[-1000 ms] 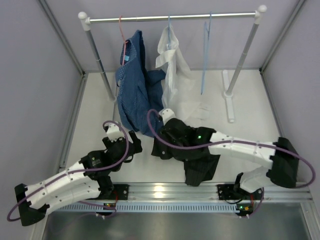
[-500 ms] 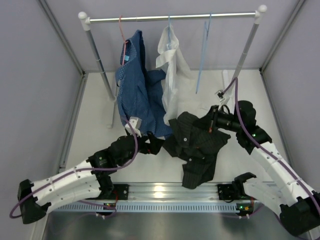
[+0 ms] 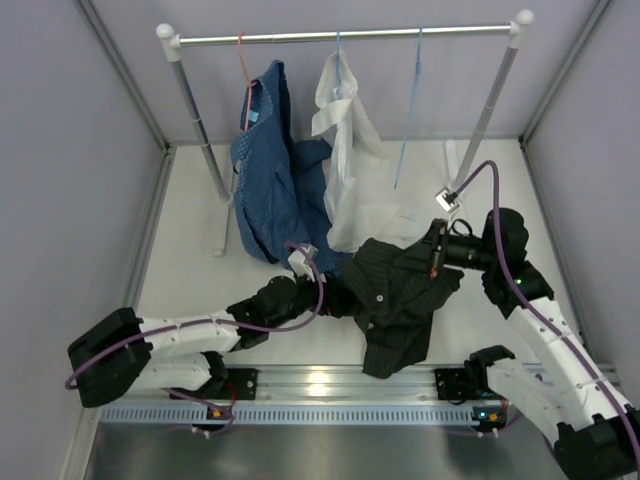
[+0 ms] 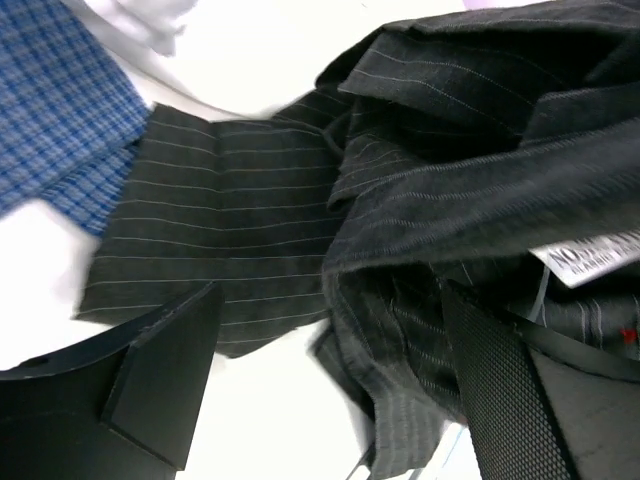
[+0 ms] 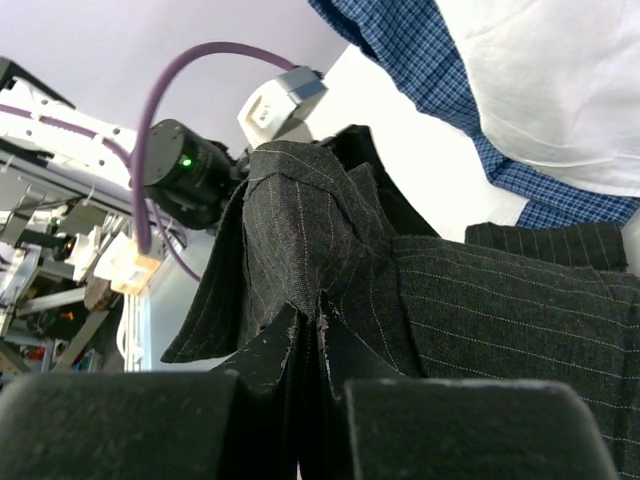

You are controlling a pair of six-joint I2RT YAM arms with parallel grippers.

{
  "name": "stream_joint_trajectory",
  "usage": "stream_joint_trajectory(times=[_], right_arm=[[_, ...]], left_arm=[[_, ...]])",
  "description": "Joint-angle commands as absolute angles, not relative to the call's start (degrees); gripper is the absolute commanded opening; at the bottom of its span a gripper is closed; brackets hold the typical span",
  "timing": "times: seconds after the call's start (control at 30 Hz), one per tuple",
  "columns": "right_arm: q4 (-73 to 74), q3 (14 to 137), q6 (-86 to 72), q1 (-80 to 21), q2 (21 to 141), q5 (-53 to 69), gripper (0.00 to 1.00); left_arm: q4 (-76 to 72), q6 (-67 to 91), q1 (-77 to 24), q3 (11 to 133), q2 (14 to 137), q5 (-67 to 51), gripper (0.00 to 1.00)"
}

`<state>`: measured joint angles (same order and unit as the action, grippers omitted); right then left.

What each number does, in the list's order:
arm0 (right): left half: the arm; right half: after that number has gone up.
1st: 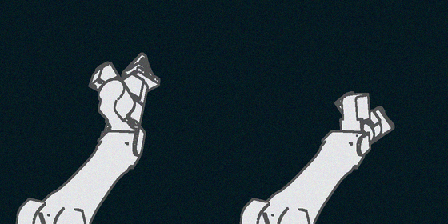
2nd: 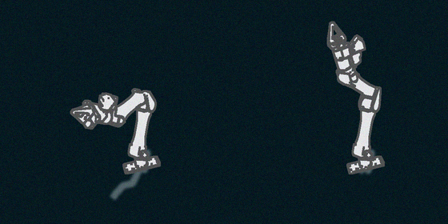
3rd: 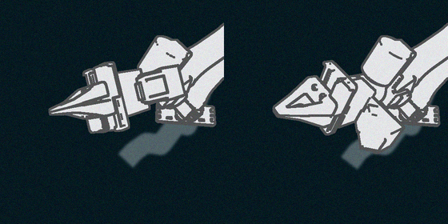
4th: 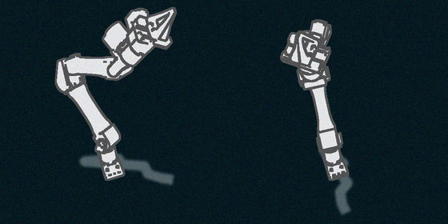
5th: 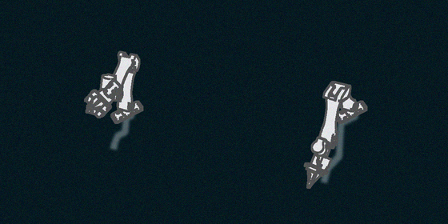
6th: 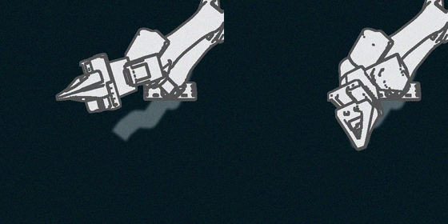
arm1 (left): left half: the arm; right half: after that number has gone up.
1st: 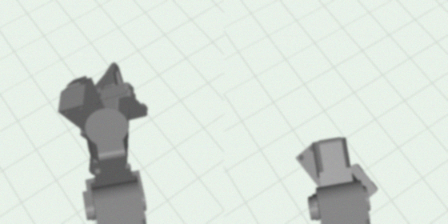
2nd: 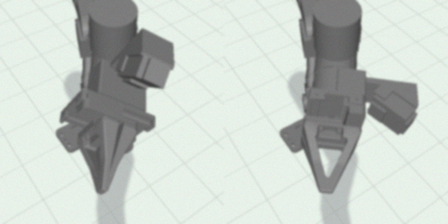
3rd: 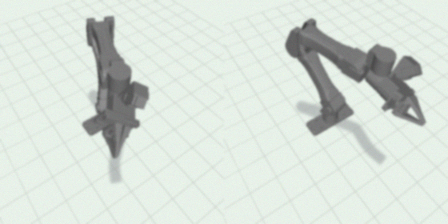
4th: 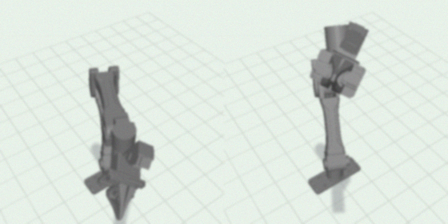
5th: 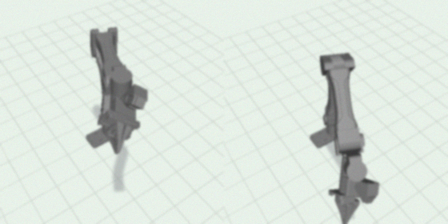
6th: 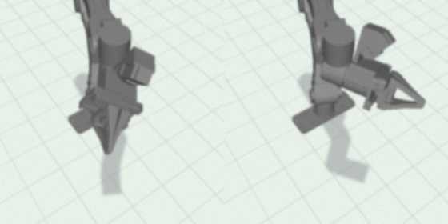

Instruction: Place the shirt on the hanger

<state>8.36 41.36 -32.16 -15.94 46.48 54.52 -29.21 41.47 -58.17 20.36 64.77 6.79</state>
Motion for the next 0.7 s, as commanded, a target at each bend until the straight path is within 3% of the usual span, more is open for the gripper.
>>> stream_joint_trajectory(times=[0.0, 0.17, 0.4, 0.43, 0.47, 0.53, 0.57, 0.67], right_arm=[[3.08, 45.00, -30.94, -14.94, 44.57, 58.09, 0.00], [3.08, 46.23, -30.15, -15.03, 42.11, 58.10, 0.00], [-4.37, 45.36, -36.10, -14.94, 41.57, 60.38, 0.00], [-5.44, 44.48, -36.99, -14.94, 41.57, 60.73, 0.00], [-5.80, 44.30, -37.18, -15.03, 41.49, 60.65, 0.00], [-5.28, 43.77, -36.57, -14.86, 41.48, 59.77, 0.00], [-4.58, 43.68, -36.13, -14.77, 41.48, 59.42, 0.02], [4.45, 45.08, -31.04, -13.71, 41.83, 53.81, 0.12]], left_arm=[[-42.97, 46.57, -58.18, 20.65, 67.76, 3.09, 0.92], [-51.83, 50.97, -58.18, 20.66, 75.13, 0.44, 0.88], [-68.16, 54.58, -58.18, 19.34, 84.44, -0.08, 0.67], [-70.20, 54.41, -58.27, 19.42, 85.59, -2.52, 0.61], [-72.05, 54.32, -58.18, 19.51, 86.65, -2.98, 0.36], [-73.65, 54.58, -58.18, 19.42, 87.71, -3.16, 0.15], [-72.78, 53.80, -58.18, 19.25, 87.11, -2.90, 0.07], [-56.93, 49.07, -58.18, 19.68, 79.74, 3.73, 0.00]])
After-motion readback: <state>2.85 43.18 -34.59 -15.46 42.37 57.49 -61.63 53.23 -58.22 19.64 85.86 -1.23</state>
